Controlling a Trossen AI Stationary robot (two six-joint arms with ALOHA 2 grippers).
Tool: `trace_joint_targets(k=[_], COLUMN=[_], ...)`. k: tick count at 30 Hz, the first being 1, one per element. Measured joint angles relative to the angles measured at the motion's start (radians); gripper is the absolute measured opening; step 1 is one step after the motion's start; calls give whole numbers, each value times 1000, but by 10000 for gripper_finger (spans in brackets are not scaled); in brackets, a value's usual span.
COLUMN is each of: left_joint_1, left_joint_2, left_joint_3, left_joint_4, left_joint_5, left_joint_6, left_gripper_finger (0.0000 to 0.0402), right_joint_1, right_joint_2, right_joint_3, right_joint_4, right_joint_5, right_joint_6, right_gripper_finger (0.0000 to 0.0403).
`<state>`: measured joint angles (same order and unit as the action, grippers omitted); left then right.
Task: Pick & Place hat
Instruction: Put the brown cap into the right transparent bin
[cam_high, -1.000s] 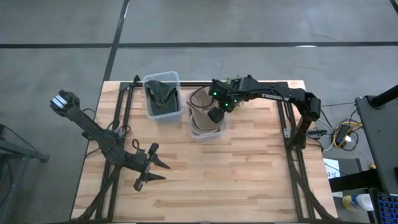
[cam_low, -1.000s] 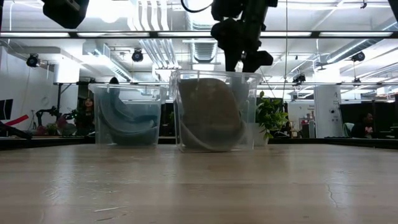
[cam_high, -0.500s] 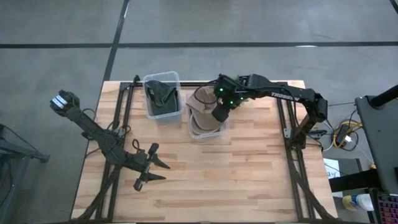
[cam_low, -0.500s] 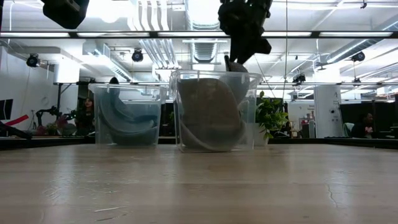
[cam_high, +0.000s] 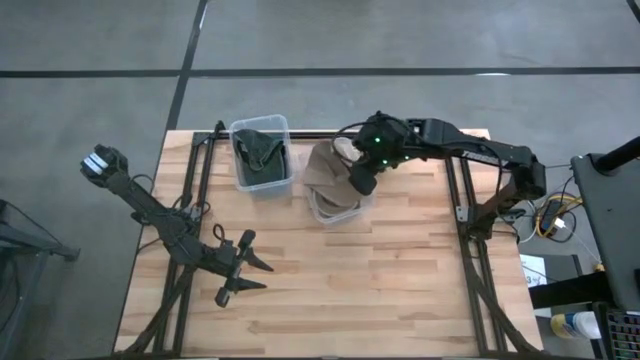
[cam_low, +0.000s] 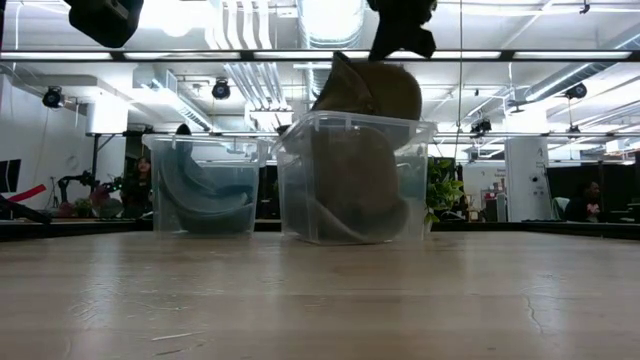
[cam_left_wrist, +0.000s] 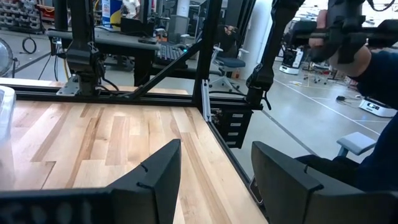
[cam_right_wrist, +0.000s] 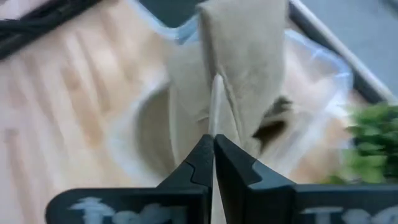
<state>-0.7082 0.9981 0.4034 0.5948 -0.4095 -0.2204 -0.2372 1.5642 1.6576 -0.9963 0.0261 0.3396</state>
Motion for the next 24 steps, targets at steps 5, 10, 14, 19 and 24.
trace_joint_targets(k=[5, 10, 14, 19, 24], left_joint_1=[0, 0, 0, 0, 0], left_joint_2=[0, 0, 0, 0, 0], left_joint_3=[0, 0, 0, 0, 0], left_joint_4=[-4, -5, -6, -6, -6], left_joint_5=[0, 0, 0, 0, 0], left_joint_6=[0, 0, 0, 0, 0], left_gripper_finger=[188, 188, 188, 188, 188], right_joint_1=[-7, -30, -31, -36, -40], right_joint_2=[1, 6, 7, 24, 23], right_joint_3=[-82, -191, -246, -288, -295], right_joint_4=[9, 82, 175, 187, 192], right_joint_5=[-20, -28, -82, -88, -79], right_joint_6=[58, 99, 101, 117, 116], right_gripper_finger=[8, 8, 8, 8, 20])
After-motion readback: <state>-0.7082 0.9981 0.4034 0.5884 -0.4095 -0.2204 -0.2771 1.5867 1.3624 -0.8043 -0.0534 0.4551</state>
